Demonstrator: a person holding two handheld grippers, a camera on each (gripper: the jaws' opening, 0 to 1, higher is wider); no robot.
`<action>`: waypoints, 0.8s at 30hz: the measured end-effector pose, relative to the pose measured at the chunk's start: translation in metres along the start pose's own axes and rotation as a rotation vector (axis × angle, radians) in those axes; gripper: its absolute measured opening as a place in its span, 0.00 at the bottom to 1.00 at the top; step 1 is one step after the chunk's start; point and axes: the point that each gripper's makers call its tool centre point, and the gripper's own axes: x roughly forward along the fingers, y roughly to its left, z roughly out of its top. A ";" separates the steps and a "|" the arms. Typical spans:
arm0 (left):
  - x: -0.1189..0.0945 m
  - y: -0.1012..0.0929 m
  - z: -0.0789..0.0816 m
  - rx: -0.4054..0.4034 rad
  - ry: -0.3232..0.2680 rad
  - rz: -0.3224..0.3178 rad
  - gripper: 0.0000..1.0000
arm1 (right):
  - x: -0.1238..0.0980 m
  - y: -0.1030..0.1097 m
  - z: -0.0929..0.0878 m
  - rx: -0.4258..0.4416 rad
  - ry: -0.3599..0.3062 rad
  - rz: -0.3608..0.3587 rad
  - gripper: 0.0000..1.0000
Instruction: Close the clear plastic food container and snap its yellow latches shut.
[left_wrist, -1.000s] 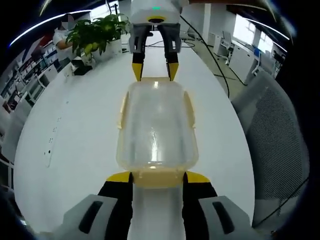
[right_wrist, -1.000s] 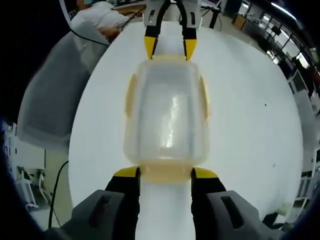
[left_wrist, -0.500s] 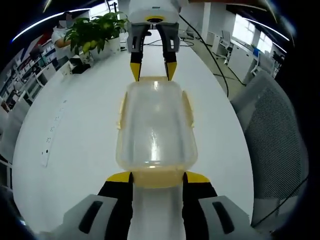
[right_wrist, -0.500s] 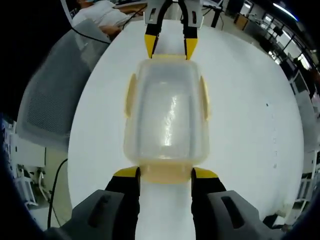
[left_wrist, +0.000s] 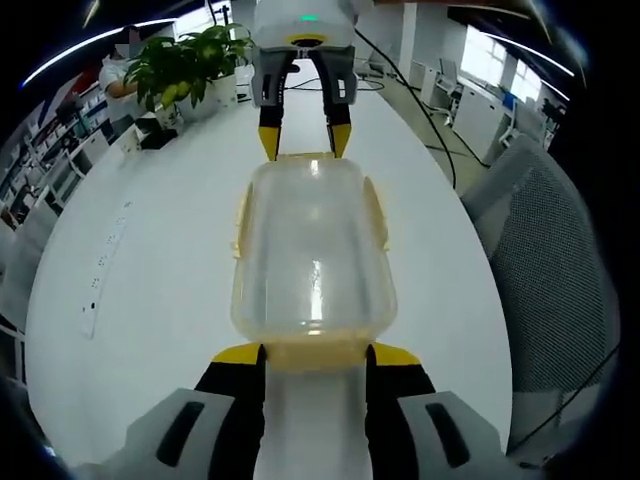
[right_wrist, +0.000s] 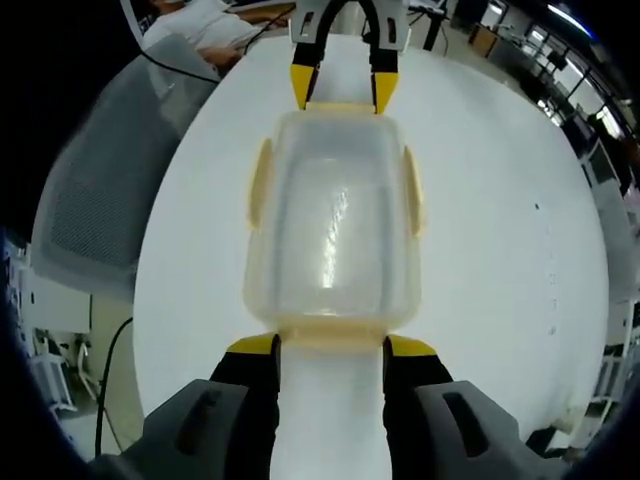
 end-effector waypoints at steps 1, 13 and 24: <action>0.000 0.000 0.000 0.006 0.001 0.002 0.33 | 0.000 0.000 0.000 0.000 0.001 -0.001 0.37; 0.001 0.002 0.000 -0.002 -0.009 0.031 0.35 | -0.002 -0.005 0.001 0.009 -0.007 -0.051 0.43; -0.007 0.002 0.003 -0.016 -0.014 0.053 0.37 | -0.010 0.001 -0.001 0.065 -0.020 -0.060 0.43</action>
